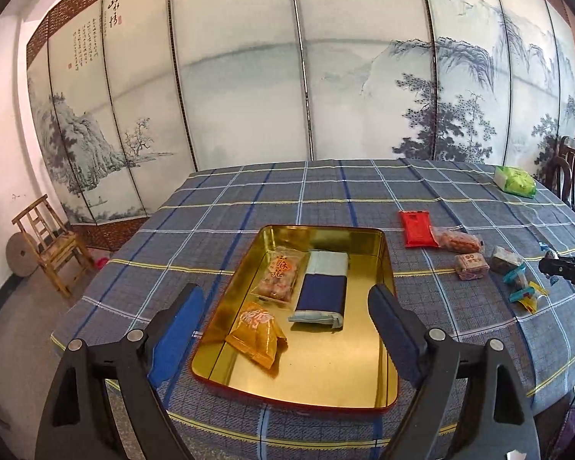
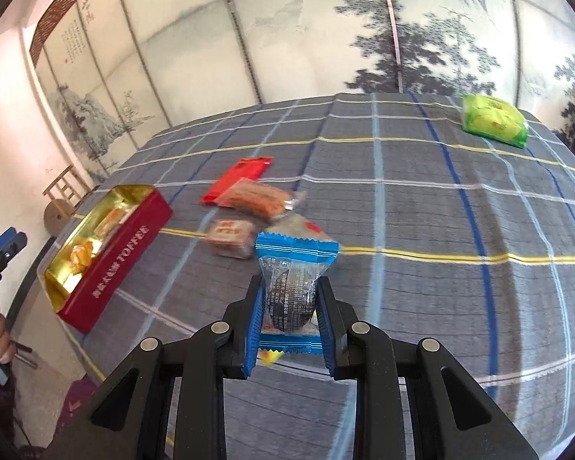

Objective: Organize snacks
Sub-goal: 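Carry the blue-ended candy into the gold tin and open the right gripper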

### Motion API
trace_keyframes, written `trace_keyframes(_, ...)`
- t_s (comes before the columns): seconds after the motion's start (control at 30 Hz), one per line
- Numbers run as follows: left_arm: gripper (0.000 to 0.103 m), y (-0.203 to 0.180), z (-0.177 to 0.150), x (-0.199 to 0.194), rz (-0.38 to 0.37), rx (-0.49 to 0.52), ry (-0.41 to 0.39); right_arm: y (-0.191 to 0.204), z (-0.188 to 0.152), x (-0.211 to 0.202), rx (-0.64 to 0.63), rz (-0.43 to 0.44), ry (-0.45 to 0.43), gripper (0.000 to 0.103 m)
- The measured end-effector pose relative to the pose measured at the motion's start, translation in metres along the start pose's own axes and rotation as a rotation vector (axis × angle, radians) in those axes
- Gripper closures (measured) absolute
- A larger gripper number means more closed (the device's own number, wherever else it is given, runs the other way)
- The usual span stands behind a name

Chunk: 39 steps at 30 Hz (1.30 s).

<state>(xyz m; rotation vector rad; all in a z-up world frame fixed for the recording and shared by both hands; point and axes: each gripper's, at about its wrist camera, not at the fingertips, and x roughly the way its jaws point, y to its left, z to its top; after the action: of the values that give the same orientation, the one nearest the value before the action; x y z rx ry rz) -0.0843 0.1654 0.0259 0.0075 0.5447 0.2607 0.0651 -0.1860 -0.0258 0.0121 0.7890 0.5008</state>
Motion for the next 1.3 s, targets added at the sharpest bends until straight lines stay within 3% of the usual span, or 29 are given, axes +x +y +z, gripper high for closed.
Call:
trace_keyframes(0.3,0.014,0.008,-0.006,-0.004,0.013,-0.006,-0.011,0.120,0.034,0.035,-0.107,0.267,0.053,0.076)
trace_keyframes(0.53,0.013,0.006,-0.005,-0.004,0.047,0.032,-0.020,0.186,0.058,0.079,-0.135,0.380,0.112,0.076)
trace_keyframes(0.73,0.012,0.010,-0.004,-0.002,0.042,0.033,-0.018,0.210,0.072,0.124,-0.100,0.407,0.174,0.076)
trace_keyframes(0.93,0.012,0.017,-0.004,0.006,0.040,0.029,0.006,0.218,0.079,0.157,-0.091,0.380,0.211,0.076)
trace_keyframes(1.3,0.012,0.026,-0.007,0.020,0.028,0.019,0.046,0.217,0.078,0.182,-0.068,0.345,0.253,0.076)
